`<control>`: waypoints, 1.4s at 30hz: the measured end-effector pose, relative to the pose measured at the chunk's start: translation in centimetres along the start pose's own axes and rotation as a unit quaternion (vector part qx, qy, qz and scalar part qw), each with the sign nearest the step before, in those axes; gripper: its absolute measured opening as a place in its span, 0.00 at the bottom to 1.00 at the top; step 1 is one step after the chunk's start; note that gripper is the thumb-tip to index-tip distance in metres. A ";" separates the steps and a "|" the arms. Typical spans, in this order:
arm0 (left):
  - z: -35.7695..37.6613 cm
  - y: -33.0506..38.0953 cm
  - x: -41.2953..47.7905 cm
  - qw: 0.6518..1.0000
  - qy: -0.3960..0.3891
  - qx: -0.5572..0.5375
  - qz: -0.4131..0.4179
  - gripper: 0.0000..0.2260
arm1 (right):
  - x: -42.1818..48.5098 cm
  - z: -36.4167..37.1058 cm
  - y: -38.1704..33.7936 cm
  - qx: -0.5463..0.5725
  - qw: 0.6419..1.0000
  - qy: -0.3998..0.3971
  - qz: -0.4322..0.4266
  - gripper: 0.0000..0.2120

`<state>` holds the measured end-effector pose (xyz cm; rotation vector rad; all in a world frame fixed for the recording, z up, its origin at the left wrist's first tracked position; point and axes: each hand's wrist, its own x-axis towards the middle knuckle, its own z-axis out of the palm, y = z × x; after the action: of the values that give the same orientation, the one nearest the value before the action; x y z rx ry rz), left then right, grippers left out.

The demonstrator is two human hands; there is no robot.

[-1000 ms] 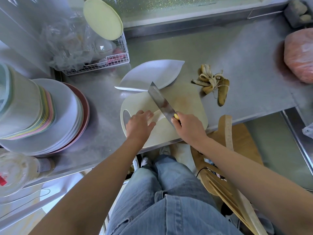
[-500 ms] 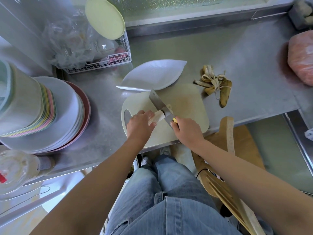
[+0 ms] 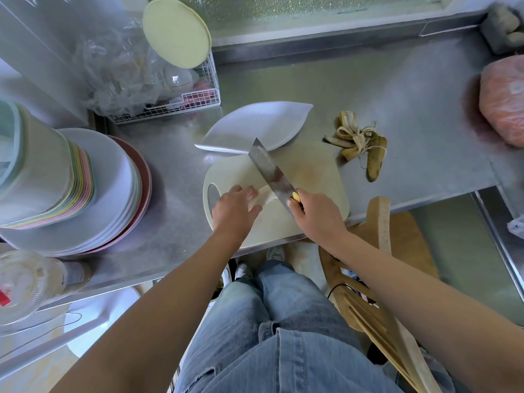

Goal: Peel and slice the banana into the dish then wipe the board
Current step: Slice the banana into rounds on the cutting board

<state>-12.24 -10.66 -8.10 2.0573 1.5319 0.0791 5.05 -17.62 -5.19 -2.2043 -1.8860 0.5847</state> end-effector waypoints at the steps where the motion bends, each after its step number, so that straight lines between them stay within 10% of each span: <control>1: 0.0 0.0 0.0 1.000 0.001 0.000 0.000 0.13 | 0.0 0.0 0.0 -0.002 1.000 -0.001 0.000 0.11; 42: -0.2 0.4 -0.1 1.000 0.000 0.005 -0.005 0.13 | 0.4 1.0 -0.5 -0.026 1.000 -0.015 0.003 0.13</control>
<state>-12.03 -10.78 -7.70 2.0583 1.5452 0.0674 4.25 -17.21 -5.95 -2.2462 -1.9304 0.5800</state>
